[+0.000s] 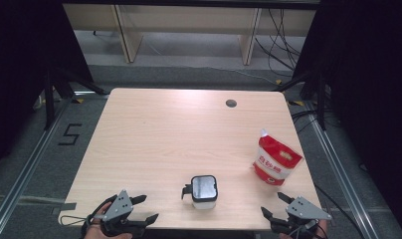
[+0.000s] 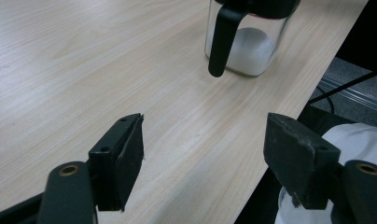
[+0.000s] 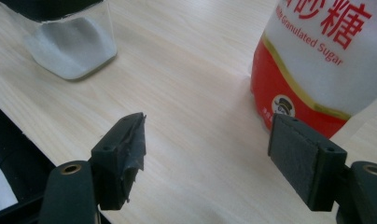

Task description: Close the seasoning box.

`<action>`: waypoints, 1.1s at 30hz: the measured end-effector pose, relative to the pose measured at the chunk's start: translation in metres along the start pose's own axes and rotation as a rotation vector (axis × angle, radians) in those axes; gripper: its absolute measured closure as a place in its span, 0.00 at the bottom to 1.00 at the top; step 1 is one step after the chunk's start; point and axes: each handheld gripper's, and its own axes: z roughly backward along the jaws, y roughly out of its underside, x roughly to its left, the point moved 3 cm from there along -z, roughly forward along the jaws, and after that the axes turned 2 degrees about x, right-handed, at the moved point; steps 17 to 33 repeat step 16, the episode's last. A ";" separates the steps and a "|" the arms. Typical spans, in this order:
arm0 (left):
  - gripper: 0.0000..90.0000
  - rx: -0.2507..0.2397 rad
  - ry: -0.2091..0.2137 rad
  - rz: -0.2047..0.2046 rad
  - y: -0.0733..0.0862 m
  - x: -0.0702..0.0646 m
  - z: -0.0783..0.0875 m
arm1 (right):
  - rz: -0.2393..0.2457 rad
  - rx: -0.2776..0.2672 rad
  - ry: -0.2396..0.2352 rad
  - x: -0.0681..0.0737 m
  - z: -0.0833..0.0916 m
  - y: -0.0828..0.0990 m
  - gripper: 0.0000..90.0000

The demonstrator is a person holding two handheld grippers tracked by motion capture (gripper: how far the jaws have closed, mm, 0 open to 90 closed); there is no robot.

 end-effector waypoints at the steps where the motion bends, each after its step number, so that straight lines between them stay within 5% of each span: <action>1: 0.32 -0.001 -0.003 0.013 0.000 0.000 0.000 | 0.020 -0.014 0.006 -0.001 0.000 0.000 0.32; 7: 0.31 0.004 0.003 -0.021 0.000 0.001 -0.002 | 0.028 0.000 -0.011 0.002 -0.004 0.001 0.32; 9: 0.31 0.012 0.002 0.008 0.001 0.001 -0.002 | -0.027 0.029 -0.019 0.006 -0.002 0.002 0.32; 12: 0.31 0.017 -0.001 -0.015 0.002 0.004 -0.003 | 0.032 0.008 0.000 0.001 -0.003 0.002 0.32; 13: 0.31 0.011 -0.002 0.024 0.003 0.002 -0.004 | 0.032 0.008 -0.002 0.000 -0.003 0.002 0.32; 14: 0.31 0.026 -0.006 -0.003 0.003 0.005 -0.003 | 0.012 0.018 -0.023 0.002 -0.004 0.002 0.32; 33: 0.31 0.031 -0.017 0.006 0.004 0.007 -0.004 | 0.029 0.008 -0.002 0.000 -0.003 0.002 0.32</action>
